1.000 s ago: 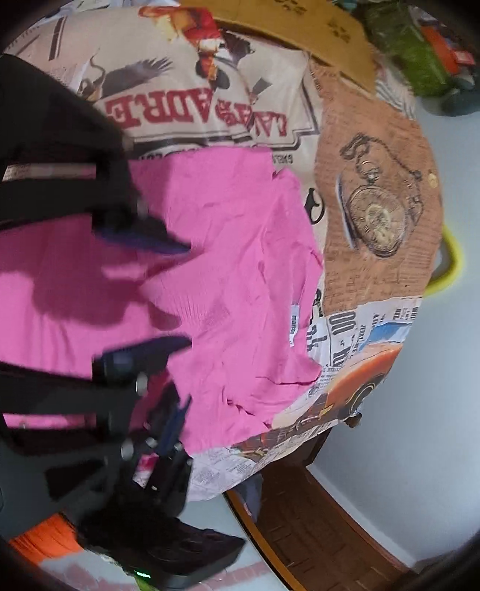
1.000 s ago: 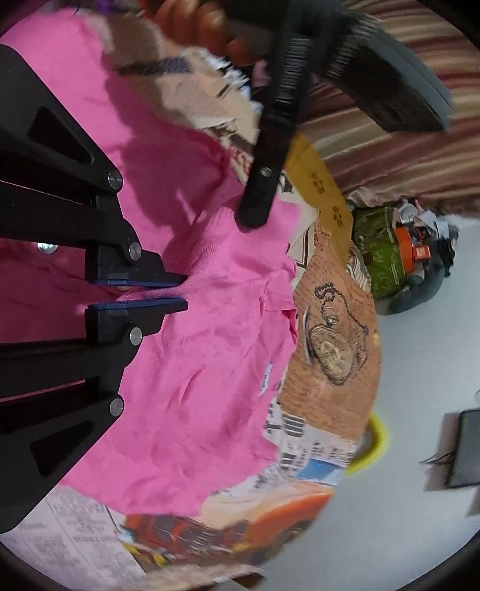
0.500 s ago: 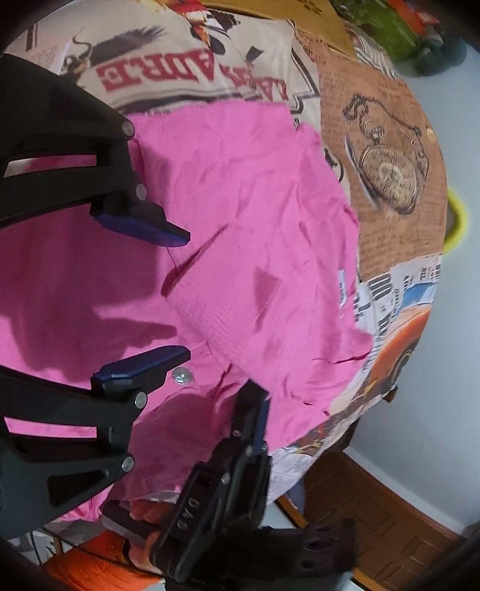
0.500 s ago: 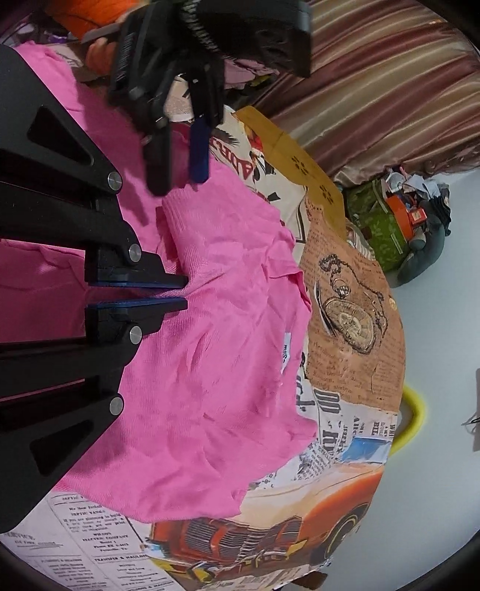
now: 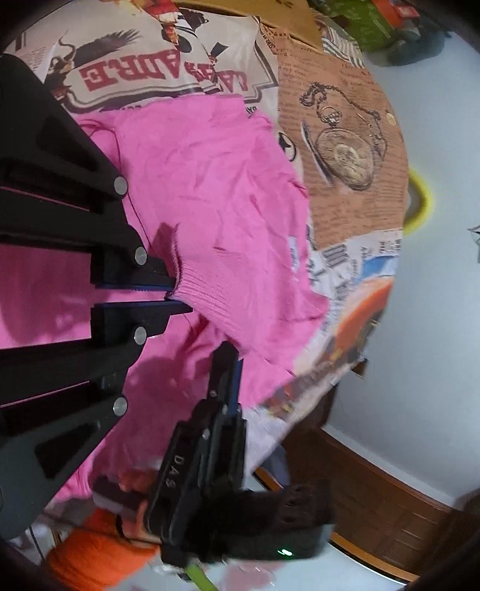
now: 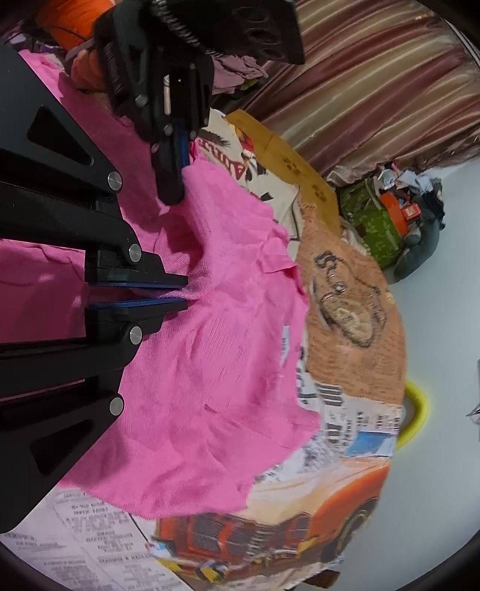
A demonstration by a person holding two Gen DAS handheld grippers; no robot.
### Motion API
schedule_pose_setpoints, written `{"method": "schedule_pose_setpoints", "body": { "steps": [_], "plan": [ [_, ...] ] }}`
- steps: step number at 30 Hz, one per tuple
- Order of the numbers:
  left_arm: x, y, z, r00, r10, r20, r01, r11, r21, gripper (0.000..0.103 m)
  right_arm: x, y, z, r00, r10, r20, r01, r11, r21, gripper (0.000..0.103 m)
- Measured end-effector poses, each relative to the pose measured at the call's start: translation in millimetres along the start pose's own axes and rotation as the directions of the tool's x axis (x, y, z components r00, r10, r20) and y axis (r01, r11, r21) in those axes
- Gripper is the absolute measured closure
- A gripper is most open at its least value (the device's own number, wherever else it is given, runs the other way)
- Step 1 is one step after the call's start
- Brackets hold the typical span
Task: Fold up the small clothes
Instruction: 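Pull the cuff toward the hem with the left gripper while the right gripper pinches the cardigan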
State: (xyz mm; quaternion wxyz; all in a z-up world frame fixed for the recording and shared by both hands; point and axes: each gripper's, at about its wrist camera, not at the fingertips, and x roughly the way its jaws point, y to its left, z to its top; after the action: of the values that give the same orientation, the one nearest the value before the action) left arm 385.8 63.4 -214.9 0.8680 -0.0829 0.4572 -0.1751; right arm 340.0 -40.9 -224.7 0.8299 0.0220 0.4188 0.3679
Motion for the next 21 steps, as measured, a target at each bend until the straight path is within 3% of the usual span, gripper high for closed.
{"method": "schedule_pose_setpoints", "body": {
  "steps": [5,8,10,14,18,21],
  "plan": [
    [-29.5,7.5,11.6,0.995,-0.098,-0.024,0.095,0.990,-0.104,0.100,-29.3,4.5,5.5,0.999,-0.017,0.039,0.018,1.000,-0.026,0.096],
    [-39.7,19.9,11.3,0.989,-0.136,-0.055,0.125,0.976,-0.179,0.100,-37.6,5.5,3.5,0.998,-0.040,0.046,0.042,0.998,-0.048,0.086],
    [-43.5,28.3,7.3,0.992,-0.100,-0.078,0.084,0.978,-0.191,0.100,-40.9,7.0,-0.6,0.996,-0.073,0.045,0.077,0.994,-0.077,0.079],
    [-37.7,50.5,-7.5,0.988,-0.072,-0.134,0.037,0.969,-0.243,0.100,-33.8,7.9,-9.9,0.992,-0.122,0.010,0.122,0.984,-0.131,0.078],
    [-23.9,64.3,-29.6,0.975,-0.109,-0.194,0.053,0.960,-0.275,0.100,-21.7,8.2,-21.8,0.987,-0.159,-0.038,0.150,0.973,-0.175,0.078],
    [-11.9,64.6,-44.5,0.969,-0.041,-0.242,-0.017,0.972,-0.232,0.100,-14.0,7.7,-31.0,0.981,-0.182,-0.070,0.165,0.964,-0.208,0.078]
  ]
}}
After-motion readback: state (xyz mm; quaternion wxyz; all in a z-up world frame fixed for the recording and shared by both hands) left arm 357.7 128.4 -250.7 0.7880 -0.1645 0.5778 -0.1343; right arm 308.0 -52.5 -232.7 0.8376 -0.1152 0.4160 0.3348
